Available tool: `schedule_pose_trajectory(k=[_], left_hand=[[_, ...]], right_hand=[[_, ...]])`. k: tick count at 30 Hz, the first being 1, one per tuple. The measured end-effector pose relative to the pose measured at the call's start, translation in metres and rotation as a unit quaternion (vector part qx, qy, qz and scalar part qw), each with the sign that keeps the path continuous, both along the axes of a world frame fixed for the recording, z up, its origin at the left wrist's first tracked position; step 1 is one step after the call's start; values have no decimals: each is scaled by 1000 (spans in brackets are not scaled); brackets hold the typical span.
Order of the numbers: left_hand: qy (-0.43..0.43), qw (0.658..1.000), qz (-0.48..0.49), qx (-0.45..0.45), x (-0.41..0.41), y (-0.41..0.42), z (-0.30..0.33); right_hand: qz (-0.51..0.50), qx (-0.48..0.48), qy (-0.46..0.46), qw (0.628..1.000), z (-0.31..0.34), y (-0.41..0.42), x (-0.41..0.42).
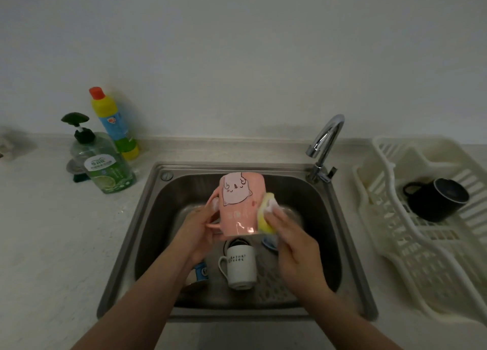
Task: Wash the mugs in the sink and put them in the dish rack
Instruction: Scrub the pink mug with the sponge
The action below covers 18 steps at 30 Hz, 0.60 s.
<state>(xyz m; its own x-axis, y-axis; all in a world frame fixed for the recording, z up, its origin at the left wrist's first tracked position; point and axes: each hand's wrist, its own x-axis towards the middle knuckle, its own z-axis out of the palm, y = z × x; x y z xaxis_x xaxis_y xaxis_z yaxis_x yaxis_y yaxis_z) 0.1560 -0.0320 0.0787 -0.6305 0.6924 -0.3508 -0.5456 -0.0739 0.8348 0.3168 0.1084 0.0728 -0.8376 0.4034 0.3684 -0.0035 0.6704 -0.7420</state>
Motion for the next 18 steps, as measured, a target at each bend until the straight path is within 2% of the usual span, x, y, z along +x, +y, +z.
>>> schedule_pose_trajectory(k=[3,6,8,10,12,14,15,16,18], left_hand=[[-4,1000,-15,19,-1,-1,0],[-52,998,9,43,3,5,5],[-71,995,25,59,2,6,7],[-54,997,21,49,1,1,7],[-8,1000,6,9,4,0,9],[29,998,9,-47,7,4,10],[47,996,17,-76,8,6,10],[60,993,27,-99,8,7,10],[70,989,45,-123,9,9,7]], right_hand=[[-5,10,13,1000,5,7,-9],[-10,-81,33,996,29,12,-36],[-9,-48,8,999,21,3,-20],[8,3,-11,1000,8,0,4],[-5,53,-12,999,15,8,-10],[-27,33,-20,999,35,14,-36],[-26,70,-22,997,43,12,-42],[-11,154,-24,988,44,7,-40],[58,304,-41,950,31,-3,-17]])
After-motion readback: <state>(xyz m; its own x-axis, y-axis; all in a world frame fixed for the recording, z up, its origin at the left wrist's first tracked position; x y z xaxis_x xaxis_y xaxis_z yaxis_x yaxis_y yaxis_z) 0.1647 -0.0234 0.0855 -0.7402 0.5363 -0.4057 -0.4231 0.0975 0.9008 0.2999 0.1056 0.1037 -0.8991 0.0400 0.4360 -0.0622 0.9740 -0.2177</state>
